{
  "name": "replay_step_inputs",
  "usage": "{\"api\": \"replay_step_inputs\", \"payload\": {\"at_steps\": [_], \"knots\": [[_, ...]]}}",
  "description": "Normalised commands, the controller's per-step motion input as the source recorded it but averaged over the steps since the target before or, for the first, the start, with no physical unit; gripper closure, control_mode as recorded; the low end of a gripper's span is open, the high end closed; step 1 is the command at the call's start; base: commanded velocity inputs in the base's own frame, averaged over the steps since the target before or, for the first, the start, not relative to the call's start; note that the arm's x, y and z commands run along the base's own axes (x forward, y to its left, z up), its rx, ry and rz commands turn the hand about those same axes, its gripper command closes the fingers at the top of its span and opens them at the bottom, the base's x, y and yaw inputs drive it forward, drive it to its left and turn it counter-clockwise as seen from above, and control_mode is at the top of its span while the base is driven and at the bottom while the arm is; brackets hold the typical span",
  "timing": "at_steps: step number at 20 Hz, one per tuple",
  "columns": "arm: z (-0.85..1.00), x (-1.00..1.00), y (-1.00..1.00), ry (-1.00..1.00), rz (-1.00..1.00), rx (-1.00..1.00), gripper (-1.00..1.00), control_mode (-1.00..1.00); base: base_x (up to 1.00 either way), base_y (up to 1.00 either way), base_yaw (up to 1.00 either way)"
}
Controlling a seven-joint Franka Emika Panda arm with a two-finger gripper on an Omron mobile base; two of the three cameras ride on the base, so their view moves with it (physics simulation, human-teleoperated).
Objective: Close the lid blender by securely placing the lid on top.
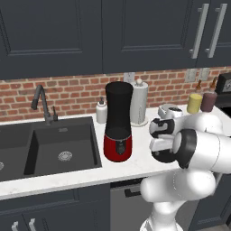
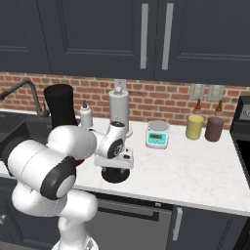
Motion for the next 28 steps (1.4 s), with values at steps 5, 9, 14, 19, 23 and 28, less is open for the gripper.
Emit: {"api": "replay_step_inputs", "payload": {"at_steps": [5, 9, 14, 19, 23, 28], "knots": [[-0.05, 0.03, -0.01, -0.01, 0.05, 0.02, -1.0, -1.0, 0.0, 0.0, 0.0], [-0.31, -0.07, 0.0, -0.02, 0.04, 0.0, 1.0, -1.0, 0.0, 0.0, 0.0], [-0.29, -0.17, 0.0, -0.04, 0.01, 0.0, 1.0, -1.0, 0.0, 0.0, 0.0], [0.05, -0.04, 0.05, -0.07, 0.0, 0.0, 1.0, -1.0, 0.0, 0.0, 0.0], [0.57, -0.14, 0.0, -0.13, 0.02, 0.01, 1.0, -1.0, 0.0, 0.0, 0.0], [1.0, -0.31, -0.02, -0.19, 0.03, 0.0, 1.0, -1.0, 0.0, 0.0, 0.0]]}}
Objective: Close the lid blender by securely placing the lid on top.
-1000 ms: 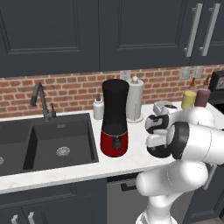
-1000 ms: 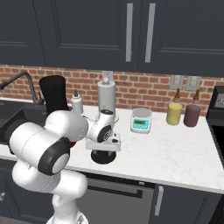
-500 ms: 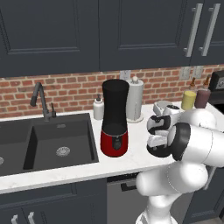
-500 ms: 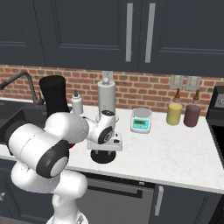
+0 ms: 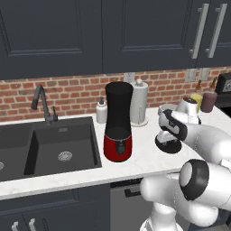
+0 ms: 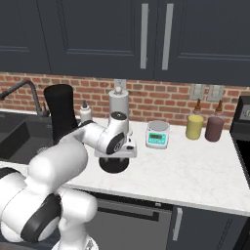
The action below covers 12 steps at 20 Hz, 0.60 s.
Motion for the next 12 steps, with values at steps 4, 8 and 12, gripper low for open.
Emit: {"api": "replay_step_inputs", "payload": {"at_steps": [4, 8, 12], "knots": [[1.0, -0.26, 0.0, -0.15, 0.01, 0.0, 1.0, -1.0, 0.0, 0.0, 0.0], [1.0, -0.17, 0.11, -0.07, 0.01, 0.0, 1.0, -1.0, 0.0, 0.0, 0.0], [1.0, -0.19, 0.2, -0.03, 0.02, 0.0, 1.0, -1.0, 0.0, 0.0, 0.0]]}}
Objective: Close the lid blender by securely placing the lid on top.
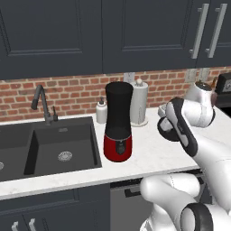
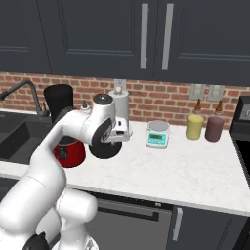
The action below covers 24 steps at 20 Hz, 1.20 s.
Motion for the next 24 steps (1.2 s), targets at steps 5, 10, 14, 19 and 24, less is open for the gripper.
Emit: {"api": "replay_step_inputs", "payload": {"at_steps": [5, 10, 14, 19, 24], "knots": [[1.0, -0.24, 0.25, -0.03, 0.02, 0.0, 1.0, -1.0, 0.0, 0.0, 0.0], [0.91, -0.27, 0.37, -0.03, 0.01, 0.0, 1.0, -1.0, 0.0, 0.0, 0.0], [0.77, -0.23, 0.5, 0.0, 0.02, -0.01, 1.0, -1.0, 0.0, 0.0, 0.0], [0.66, -0.19, 0.57, 0.0, 0.02, -0.03, 1.0, -1.0, 0.0, 0.0, 0.0], [0.26, -0.14, 0.49, 0.0, 0.01, -0.04, 1.0, -1.0, 0.0, 0.0, 0.0]]}}
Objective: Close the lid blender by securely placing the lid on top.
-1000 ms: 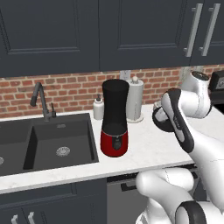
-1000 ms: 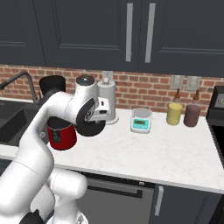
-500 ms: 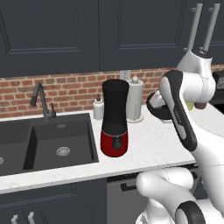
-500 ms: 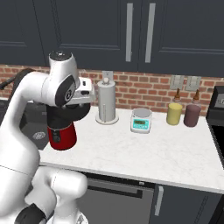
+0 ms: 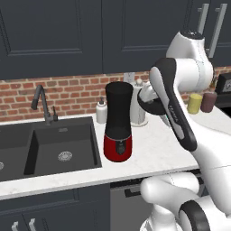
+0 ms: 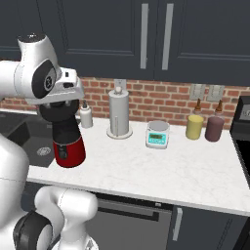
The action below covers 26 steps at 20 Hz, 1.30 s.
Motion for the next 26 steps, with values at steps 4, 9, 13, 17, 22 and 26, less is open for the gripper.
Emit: {"api": "replay_step_inputs", "payload": {"at_steps": [4, 9, 13, 17, 22, 26], "knots": [[0.0, -0.1, 0.21, 0.0, 0.0, 0.0, 1.0, -1.0, 0.0, 0.0, 0.0], [0.1, 0.03, 0.38, 0.0, 0.0, 0.0, 1.0, -1.0, 0.0, 0.0, 0.0], [0.17, 0.15, 0.46, 0.0, 0.0, 0.0, 1.0, -1.0, 0.0, 0.0, 0.0], [0.17, 0.22, 0.33, 0.0, 0.0, 0.0, 1.0, -1.0, 0.0, 0.0, 0.0], [0.17, 0.25, 0.14, 0.0, 0.0, 0.0, 1.0, -1.0, 0.0, 0.0, 0.0], [0.06, 0.31, 0.05, 0.02, 0.0, 0.0, 1.0, -1.0, 0.0, 0.0, 0.0]]}}
